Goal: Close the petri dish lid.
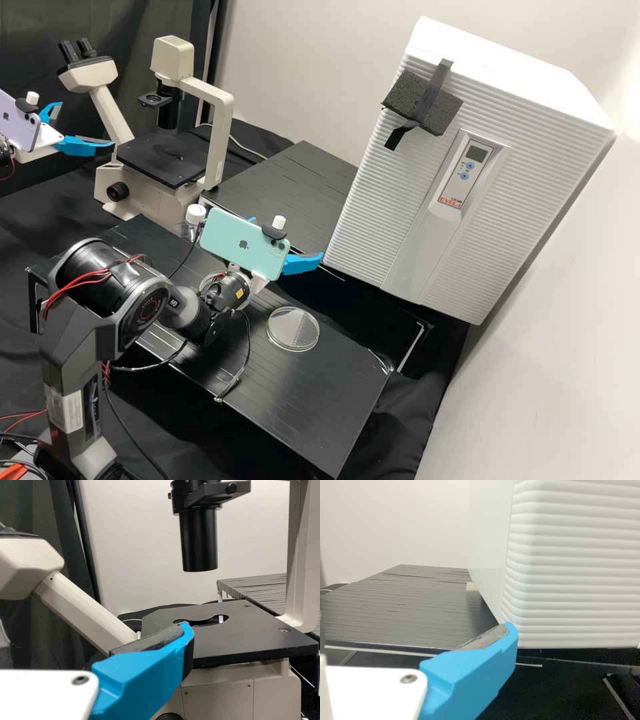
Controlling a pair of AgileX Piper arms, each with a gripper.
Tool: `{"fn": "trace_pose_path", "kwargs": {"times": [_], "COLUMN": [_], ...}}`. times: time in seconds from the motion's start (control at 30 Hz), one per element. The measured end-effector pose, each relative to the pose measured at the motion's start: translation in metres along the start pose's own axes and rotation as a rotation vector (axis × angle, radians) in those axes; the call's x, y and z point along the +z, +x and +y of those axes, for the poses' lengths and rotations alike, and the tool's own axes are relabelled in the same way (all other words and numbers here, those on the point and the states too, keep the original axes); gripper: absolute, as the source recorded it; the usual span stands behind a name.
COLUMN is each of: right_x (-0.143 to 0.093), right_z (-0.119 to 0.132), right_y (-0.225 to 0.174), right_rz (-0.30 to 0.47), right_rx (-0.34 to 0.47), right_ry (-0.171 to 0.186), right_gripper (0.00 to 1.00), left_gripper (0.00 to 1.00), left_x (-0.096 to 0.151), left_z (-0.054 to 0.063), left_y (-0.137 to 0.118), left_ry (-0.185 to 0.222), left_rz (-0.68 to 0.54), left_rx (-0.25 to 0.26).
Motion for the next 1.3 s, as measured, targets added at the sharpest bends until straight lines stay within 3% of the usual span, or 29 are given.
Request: {"fn": "trace_pose_path", "kwargs": {"times": [0.33,0.53,0.9,1.0,1.2,1.3], "right_x": [0.0,0.017,0.05,0.055,0.067,0.07], "right_z": [0.0,0.007,0.036,0.04,0.036,0.035], "right_y": [0.0,-0.011,-0.056,-0.068,-0.089,-0.1], "right_rz": [-0.001,-0.042,-0.106,-0.109,-0.149,-0.166], "right_rx": [-0.001,0.039,0.179,0.208,0.179,0.176], "right_ry": [0.0,-0.003,0.064,0.064,0.049,0.06], "right_gripper": [1.0,1.0,1.0,1.0,1.0,1.0], "left_gripper": [1.0,1.0,1.0,1.0,1.0,1.0], "left_x": [0.0,0.0,0.0,0.0,0.0,0.0], "left_z": [0.0,0.0,0.0,0.0,0.0,0.0], "left_y": [0.0,0.0,0.0,0.0,0.0,0.0], "left_ry": [0.0,0.0,0.0,0.0,0.0,0.0], "left_rz": [0.0,0.0,0.0,0.0,0.0,0.0], "left_rx": [0.0,0.0,0.0,0.0,0.0,0.0]}}
